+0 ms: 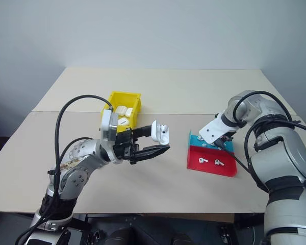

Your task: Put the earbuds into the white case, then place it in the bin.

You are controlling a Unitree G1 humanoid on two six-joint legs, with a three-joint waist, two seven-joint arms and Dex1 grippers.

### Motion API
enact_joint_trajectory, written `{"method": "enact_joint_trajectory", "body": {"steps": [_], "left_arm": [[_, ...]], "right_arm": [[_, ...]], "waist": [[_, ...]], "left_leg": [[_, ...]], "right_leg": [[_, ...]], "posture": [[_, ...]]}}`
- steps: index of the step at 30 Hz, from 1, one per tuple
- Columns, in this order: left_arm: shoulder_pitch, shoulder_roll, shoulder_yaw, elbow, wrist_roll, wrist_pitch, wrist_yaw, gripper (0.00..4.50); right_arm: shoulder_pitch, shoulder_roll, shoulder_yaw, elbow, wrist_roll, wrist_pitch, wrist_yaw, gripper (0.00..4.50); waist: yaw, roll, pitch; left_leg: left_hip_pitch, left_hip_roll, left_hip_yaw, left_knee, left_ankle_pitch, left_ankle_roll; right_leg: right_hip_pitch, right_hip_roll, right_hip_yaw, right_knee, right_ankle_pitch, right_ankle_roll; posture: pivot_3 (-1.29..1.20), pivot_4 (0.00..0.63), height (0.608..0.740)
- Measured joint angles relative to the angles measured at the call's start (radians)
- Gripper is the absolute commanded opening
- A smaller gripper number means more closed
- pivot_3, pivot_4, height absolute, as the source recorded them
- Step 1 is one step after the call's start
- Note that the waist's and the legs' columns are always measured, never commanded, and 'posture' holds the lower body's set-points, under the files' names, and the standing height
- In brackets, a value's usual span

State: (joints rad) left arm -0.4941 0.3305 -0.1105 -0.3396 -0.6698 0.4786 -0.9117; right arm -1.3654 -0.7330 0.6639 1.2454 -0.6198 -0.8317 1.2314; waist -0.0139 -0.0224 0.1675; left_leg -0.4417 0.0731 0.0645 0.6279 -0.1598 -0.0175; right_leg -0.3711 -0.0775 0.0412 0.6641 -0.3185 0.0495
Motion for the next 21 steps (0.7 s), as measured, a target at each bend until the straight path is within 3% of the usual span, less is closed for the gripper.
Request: {"method": "enact_joint_trajectory", "body": {"steps": [10,21], "left_arm": [[0.028,0.011,0.004,-0.032,0.0,0.0,0.028,2.78],[0.037,0.016,0.011,-0.05,0.0,0.0,0.05,2.78]], "right_arm": [[0.0,0.034,0.037,0.043,-0.112,0.017,-0.148,2.47],[0.001,0.05,0.036,0.061,-0.122,0.019,-0.145,2.47]], "waist": [[-0.001,0.0,0.0],[-0.001,0.0,0.0]], "left_leg": [[0.0,0.0,0.0,0.0,0.002,-0.004],[0.0,0.0,0.0,0.0,0.002,-0.003]], "right_leg": [[0.0,0.0,0.0,0.0,0.0,0.0],[0.0,0.0,0.0,0.0,0.0,0.0]], "posture": [[0.0,0.15,0.74],[0.0,0.15,0.74]]}}
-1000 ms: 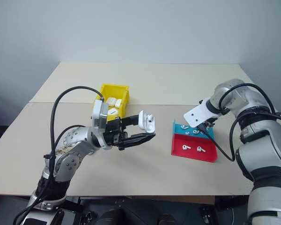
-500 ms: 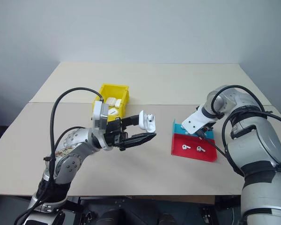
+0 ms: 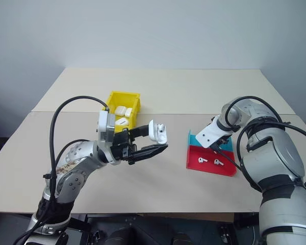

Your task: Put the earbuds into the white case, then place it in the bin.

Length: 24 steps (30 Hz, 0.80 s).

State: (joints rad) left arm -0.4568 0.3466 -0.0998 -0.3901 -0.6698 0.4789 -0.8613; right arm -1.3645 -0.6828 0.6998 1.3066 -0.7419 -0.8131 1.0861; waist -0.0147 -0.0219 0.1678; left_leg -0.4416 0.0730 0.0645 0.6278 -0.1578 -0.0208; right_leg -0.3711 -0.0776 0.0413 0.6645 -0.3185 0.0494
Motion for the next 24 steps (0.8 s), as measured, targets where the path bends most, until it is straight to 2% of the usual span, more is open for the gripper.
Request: {"method": "enact_joint_trajectory", "body": {"steps": [10,13,18,24], "left_arm": [[0.025,0.001,0.0,-0.029,0.0,0.002,0.033,2.78],[0.025,0.003,0.001,-0.033,-0.001,0.004,0.041,2.78],[0.027,0.013,0.007,-0.051,-0.006,0.005,0.048,2.78],[0.031,0.023,0.008,-0.062,-0.026,0.008,0.055,2.78]], "right_arm": [[0.018,0.007,-0.003,0.012,-0.002,0.011,0.024,2.47],[0.021,0.01,-0.003,0.012,-0.002,0.015,0.025,1.87],[0.028,0.011,-0.003,0.013,-0.003,0.022,0.023,0.12],[0.033,0.011,-0.008,0.013,0.0,0.037,0.024,0.05]], "waist": [[0.0,0.0,0.0],[0.0,0.0,0.0],[0.0,0.0,0.0],[0.0,0.0,0.0]], "left_leg": [[0.0,0.0,0.0,0.0,0.0,0.0],[0.0,0.0,0.0,0.0,0.0,0.0],[0.0,0.0,0.0,0.0,0.0,0.0],[0.001,0.0,0.0,0.0,0.0,0.0]], "right_leg": [[0.0,0.0,0.0,0.0,0.0,0.0],[0.0,0.0,0.0,0.0,0.0,0.0],[0.0,0.0,0.0,0.0,0.0,0.0],[0.001,0.0,0.0,0.0,0.0,0.0]], "posture": [[0.0,0.15,0.74],[0.0,0.15,0.74],[0.0,0.15,0.74],[0.0,0.15,0.74]]}}
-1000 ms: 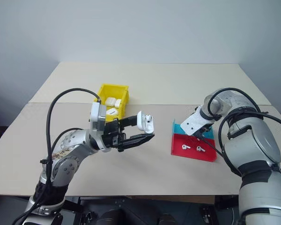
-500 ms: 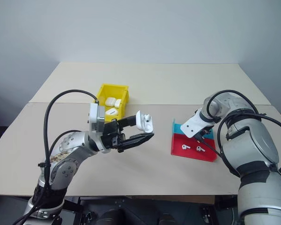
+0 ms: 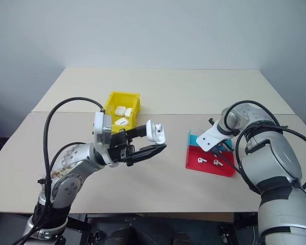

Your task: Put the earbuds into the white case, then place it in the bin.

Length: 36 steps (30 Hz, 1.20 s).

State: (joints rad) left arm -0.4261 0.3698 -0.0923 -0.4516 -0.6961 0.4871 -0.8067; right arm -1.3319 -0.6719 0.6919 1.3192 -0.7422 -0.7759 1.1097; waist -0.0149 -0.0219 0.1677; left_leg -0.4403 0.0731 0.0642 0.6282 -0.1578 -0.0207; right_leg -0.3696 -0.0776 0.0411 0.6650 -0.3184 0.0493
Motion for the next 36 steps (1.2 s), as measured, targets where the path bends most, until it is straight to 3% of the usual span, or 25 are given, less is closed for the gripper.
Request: {"method": "enact_joint_trajectory", "body": {"steps": [8,16,20,27,36], "left_arm": [[-0.004,0.011,0.0,0.005,-0.011,0.0,-0.006,2.78],[-0.022,0.008,-0.001,0.034,-0.01,-0.005,-0.027,2.78],[-0.022,0.002,-0.002,0.035,-0.009,-0.006,-0.034,2.78],[-0.022,0.002,-0.002,0.036,-0.009,-0.006,-0.039,2.78],[-0.022,0.007,-0.002,0.035,-0.009,-0.006,-0.033,2.78]], "right_arm": [[0.008,0.004,-0.092,0.002,0.085,0.063,0.091,0.05],[-0.026,0.005,-0.227,-0.004,0.223,0.18,0.282,0.05],[-0.032,-0.007,-0.23,-0.017,0.225,0.192,0.288,0.05],[-0.032,-0.01,-0.18,-0.018,0.146,0.24,0.191,2.37],[-0.031,0.0,-0.13,-0.005,0.081,0.292,0.115,2.37]], "waist": [[0.0,0.0,0.0],[-0.001,0.0,0.0],[0.0,0.0,0.0],[0.0,0.0,0.0],[0.0,0.0,0.0]], "left_leg": [[0.0,0.0,0.0,0.0,0.0,0.0],[0.0,0.0,0.0,0.0,0.0,0.001],[0.0,0.0,0.0,0.0,-0.001,0.001],[0.0,0.0,0.0,0.0,0.0,0.001],[0.0,0.0,0.0,0.0,-0.001,0.001]], "right_leg": [[0.0,0.0,0.0,0.0,0.0,0.0],[0.0,0.0,0.0,0.0,0.0,0.0],[0.0,0.0,0.0,0.0,0.0,0.0],[0.0,0.0,0.0,0.0,0.0,0.0],[0.0,0.0,0.0,0.0,0.0,0.0]], "posture": [[0.0,0.15,0.74],[0.0,0.15,0.74],[0.0,0.15,0.74],[0.0,0.15,0.74],[0.0,0.15,0.74]]}}
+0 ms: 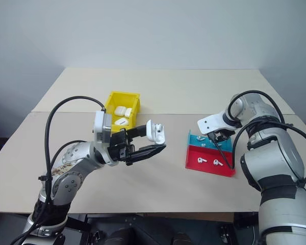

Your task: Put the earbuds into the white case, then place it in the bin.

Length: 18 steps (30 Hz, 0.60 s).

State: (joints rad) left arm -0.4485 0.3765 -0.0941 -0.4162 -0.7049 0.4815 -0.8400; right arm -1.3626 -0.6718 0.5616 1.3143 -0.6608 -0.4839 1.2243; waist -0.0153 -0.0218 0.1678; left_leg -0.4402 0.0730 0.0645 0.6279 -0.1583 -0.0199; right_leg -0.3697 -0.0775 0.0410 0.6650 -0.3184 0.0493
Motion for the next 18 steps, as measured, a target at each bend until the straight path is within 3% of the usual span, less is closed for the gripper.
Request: {"method": "enact_joint_trajectory", "body": {"steps": [18], "left_arm": [[0.016,0.005,0.0,-0.029,0.0,0.0,0.035,2.78]], "right_arm": [[0.037,0.018,0.017,0.013,-0.022,0.025,-0.002,2.37]], "waist": [[0.0,0.0,0.0]], "left_leg": [[0.0,0.0,0.0,0.0,0.0,0.0]], "right_leg": [[0.0,0.0,0.0,0.0,0.0,0.0]], "posture": [[0.0,0.15,0.74]]}}
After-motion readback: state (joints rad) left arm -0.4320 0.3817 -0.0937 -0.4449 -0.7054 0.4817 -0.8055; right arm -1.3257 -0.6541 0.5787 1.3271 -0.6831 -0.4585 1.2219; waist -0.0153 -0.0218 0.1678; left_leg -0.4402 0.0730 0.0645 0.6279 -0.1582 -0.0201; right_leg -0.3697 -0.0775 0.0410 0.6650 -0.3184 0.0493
